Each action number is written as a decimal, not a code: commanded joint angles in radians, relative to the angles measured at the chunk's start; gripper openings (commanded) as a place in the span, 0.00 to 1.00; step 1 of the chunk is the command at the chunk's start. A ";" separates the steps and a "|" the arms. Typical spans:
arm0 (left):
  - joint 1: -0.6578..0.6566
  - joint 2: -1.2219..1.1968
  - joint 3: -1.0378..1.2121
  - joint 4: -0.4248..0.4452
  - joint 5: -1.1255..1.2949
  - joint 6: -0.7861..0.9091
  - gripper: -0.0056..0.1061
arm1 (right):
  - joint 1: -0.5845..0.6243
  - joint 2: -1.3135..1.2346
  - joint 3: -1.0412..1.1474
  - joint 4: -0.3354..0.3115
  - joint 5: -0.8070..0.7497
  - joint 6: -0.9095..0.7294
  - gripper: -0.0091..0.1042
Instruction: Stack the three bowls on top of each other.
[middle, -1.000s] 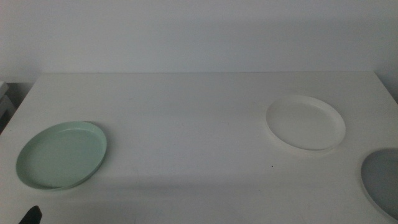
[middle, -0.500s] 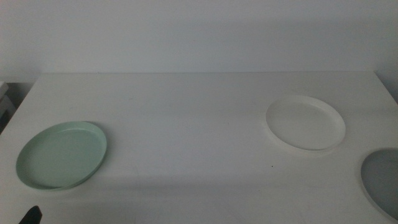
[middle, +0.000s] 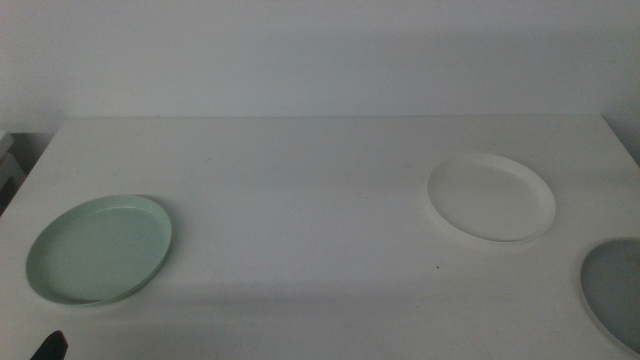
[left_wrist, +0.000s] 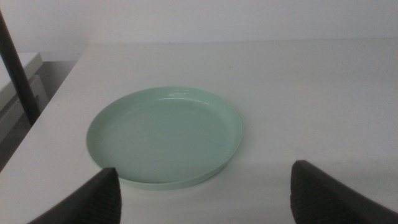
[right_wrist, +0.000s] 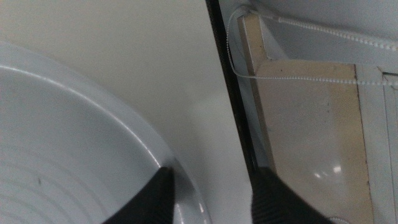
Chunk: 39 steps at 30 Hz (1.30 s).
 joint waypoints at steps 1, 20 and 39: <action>-0.002 -0.013 0.006 -0.003 -0.077 0.000 0.84 | -0.006 -0.029 -0.023 -0.024 -0.010 -0.015 0.34; -0.002 -0.013 0.006 -0.003 -0.077 0.000 0.84 | 0.042 -0.374 -0.021 0.156 0.157 0.005 0.08; -0.002 -0.013 0.006 -0.003 -0.077 0.000 0.84 | 0.710 -0.385 -0.022 0.397 0.116 0.131 0.08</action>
